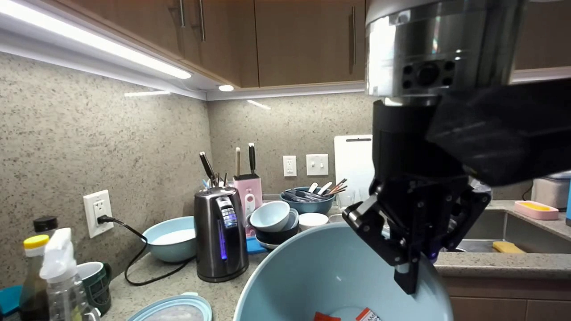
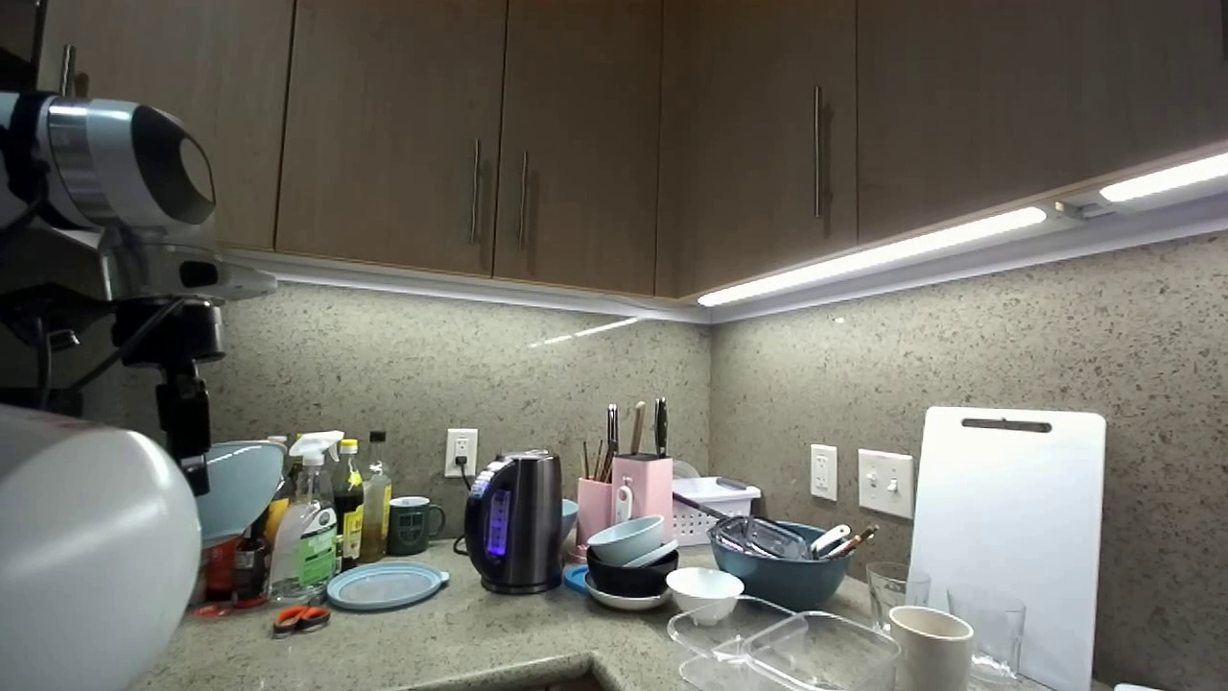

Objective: Move the bowl into the sink

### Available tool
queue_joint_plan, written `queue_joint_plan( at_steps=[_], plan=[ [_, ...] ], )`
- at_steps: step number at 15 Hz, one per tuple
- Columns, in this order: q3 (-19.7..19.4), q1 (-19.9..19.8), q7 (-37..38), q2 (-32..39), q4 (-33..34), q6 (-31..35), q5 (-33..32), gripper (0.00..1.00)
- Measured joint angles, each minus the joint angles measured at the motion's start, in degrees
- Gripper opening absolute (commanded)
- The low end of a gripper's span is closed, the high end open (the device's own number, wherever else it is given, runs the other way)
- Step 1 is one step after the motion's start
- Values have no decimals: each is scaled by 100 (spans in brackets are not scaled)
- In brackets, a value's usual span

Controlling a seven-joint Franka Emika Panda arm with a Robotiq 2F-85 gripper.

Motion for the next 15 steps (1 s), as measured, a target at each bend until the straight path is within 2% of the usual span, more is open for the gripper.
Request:
queue_joint_plan(
  at_steps=[3,5,8,12,15],
  plan=[
    [371,-706,81,-4,84,437,-35,4],
    [346,-1286,74,-48,288,592,-77,4],
    [27,-2008,59,-318,608,587,-78,4],
    [-546,-2787,58,-1054,610,494,-71,4],
    [-678,-3367,192,-1458,597,446,-17,6]
  ],
)
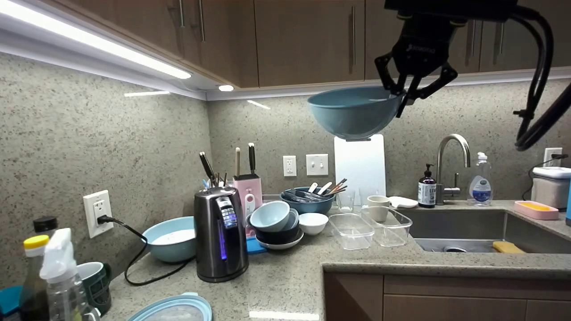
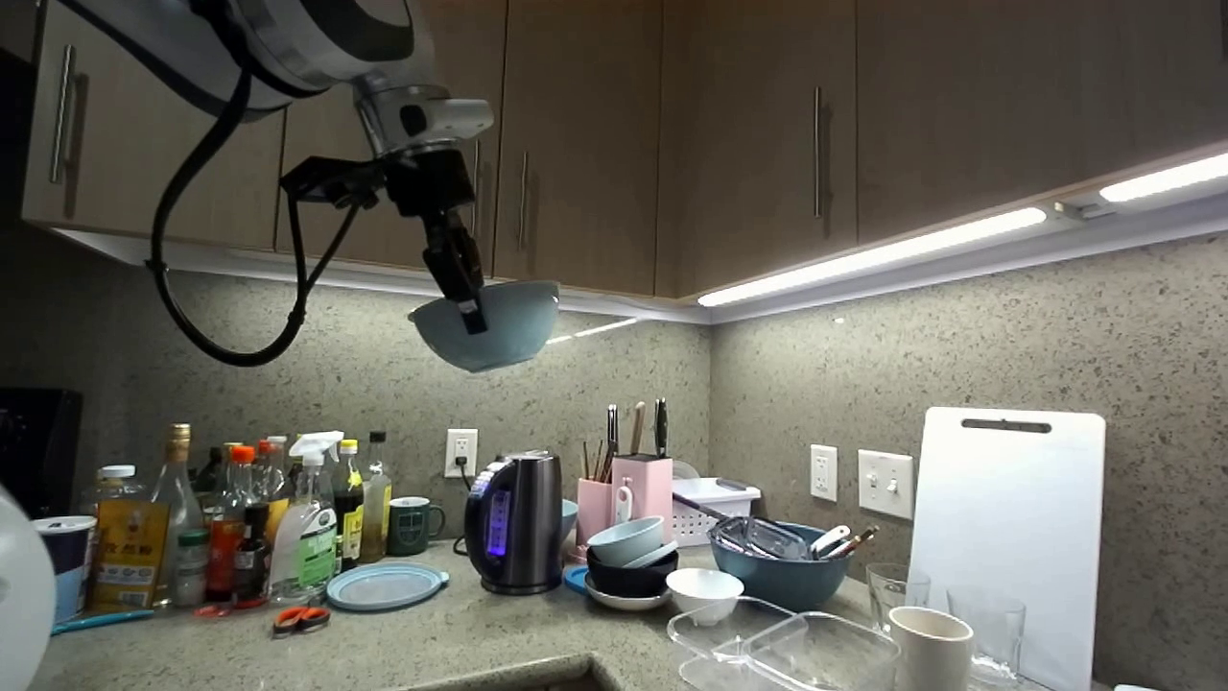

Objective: Move the bowl into the sink

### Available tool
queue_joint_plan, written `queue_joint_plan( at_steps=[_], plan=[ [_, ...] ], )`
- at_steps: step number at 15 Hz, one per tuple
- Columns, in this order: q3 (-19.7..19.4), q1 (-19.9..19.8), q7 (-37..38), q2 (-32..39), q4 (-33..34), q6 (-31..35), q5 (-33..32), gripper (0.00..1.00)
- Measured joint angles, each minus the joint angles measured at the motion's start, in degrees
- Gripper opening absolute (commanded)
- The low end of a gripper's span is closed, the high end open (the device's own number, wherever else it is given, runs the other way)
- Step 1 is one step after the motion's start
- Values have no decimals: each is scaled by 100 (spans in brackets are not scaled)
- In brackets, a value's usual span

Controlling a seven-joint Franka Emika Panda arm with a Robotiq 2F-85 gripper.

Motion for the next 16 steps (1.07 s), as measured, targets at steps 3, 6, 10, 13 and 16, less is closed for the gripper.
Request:
queue_joint_plan(
  at_steps=[3,6,10,13,16],
  plan=[
    [29,-343,220,-150,-1,-4,60,6],
    [51,-355,306,-153,-3,-4,63,4],
    [80,-369,390,-144,-2,-4,180,4],
    [584,-311,1409,-177,-589,349,895,4],
    [1288,-189,2631,-178,-1464,1040,1460,4]
  ],
)
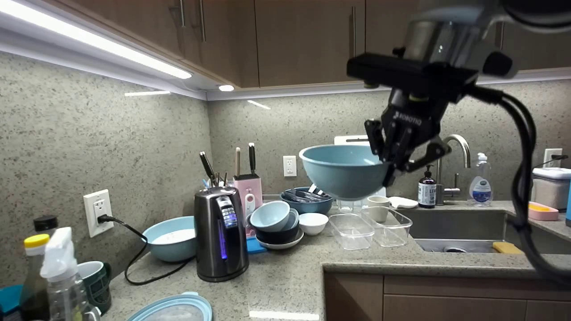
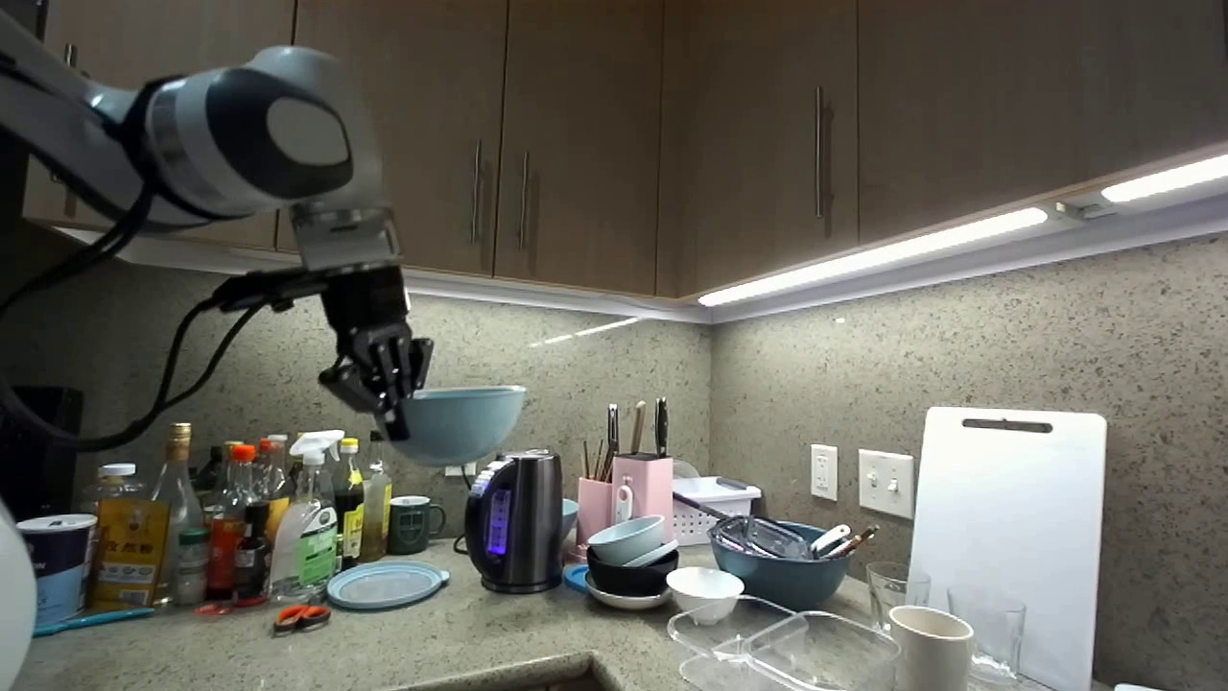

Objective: Move the bowl into the sink

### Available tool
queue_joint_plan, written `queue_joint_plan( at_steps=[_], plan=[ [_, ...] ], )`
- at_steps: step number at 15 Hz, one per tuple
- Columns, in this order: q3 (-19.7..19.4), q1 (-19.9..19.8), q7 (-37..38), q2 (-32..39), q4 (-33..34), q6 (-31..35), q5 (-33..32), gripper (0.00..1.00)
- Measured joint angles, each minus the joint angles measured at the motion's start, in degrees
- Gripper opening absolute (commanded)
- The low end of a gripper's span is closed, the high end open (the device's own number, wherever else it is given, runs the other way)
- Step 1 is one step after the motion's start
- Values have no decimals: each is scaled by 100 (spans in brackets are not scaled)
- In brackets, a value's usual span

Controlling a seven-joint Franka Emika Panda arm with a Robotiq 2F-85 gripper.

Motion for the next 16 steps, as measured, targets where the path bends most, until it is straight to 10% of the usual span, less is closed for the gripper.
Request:
queue_joint_plan(
  at_steps=[9,16],
  plan=[
    [290,200,1116,-201,-773,437,124,3],
    [-1385,-601,1102,-768,-510,-336,-216,3]
  ],
)
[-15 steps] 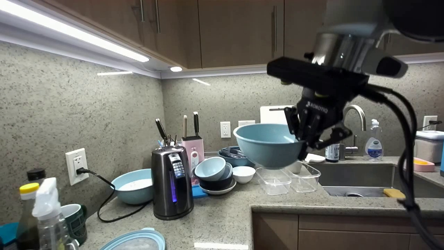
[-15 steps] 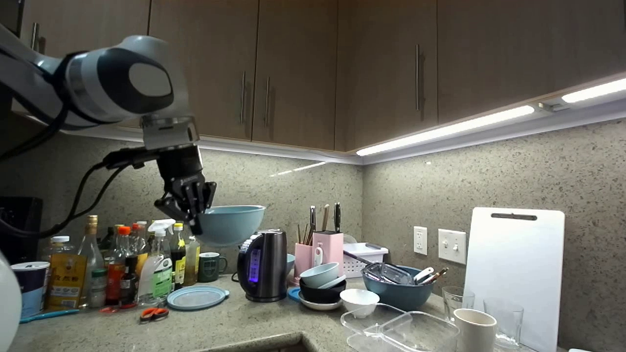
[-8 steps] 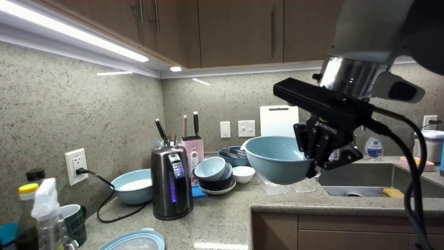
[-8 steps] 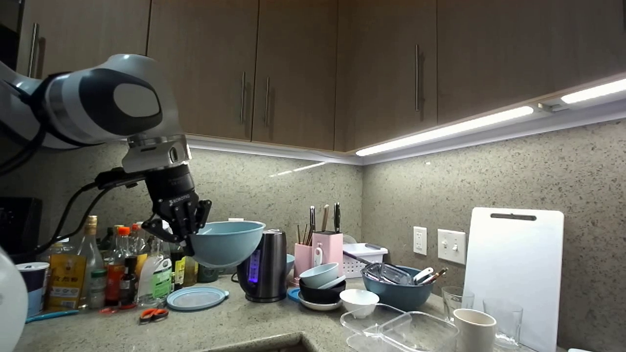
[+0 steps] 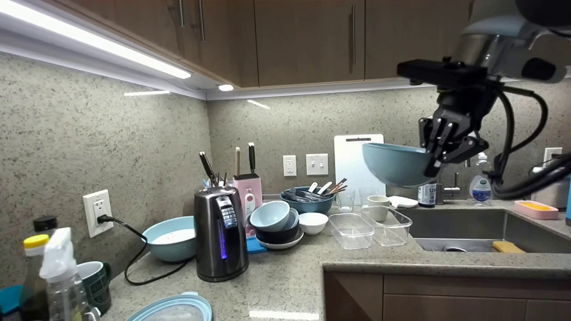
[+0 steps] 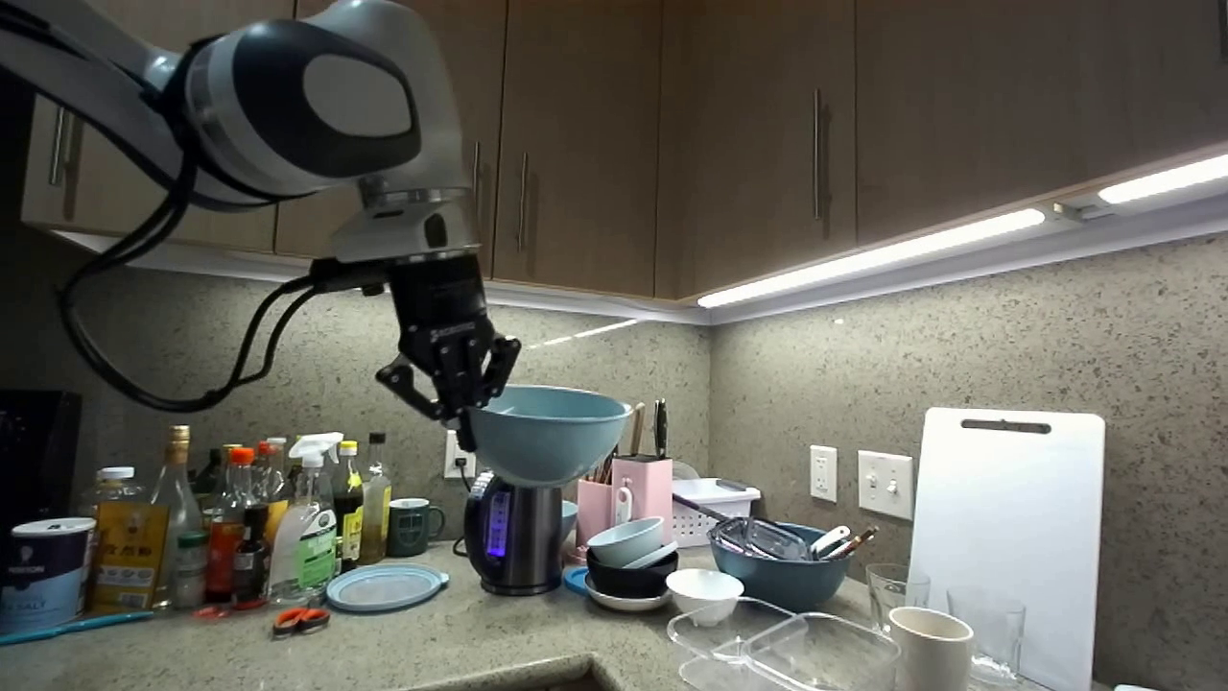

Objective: Move the bowl into the sink

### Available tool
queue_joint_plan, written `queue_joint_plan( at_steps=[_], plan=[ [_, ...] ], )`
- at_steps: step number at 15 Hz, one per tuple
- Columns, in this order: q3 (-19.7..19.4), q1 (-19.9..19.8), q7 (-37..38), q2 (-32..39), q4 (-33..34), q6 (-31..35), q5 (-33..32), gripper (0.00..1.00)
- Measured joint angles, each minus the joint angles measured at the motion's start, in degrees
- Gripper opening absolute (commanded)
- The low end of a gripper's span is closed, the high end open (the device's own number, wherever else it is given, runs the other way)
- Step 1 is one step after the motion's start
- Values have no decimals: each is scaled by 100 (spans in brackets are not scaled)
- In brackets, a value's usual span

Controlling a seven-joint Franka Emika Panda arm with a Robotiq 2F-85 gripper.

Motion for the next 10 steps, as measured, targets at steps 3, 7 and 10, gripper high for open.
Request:
queue_joint_plan(
  at_steps=[3,7,10],
  plan=[
    [-805,-688,-99,-494,-16,-355,-327,6],
    [-1371,-1416,-284,-886,-14,-628,-454,6],
    [-1334,-1399,-284,-903,-16,-635,-454,3]
  ],
)
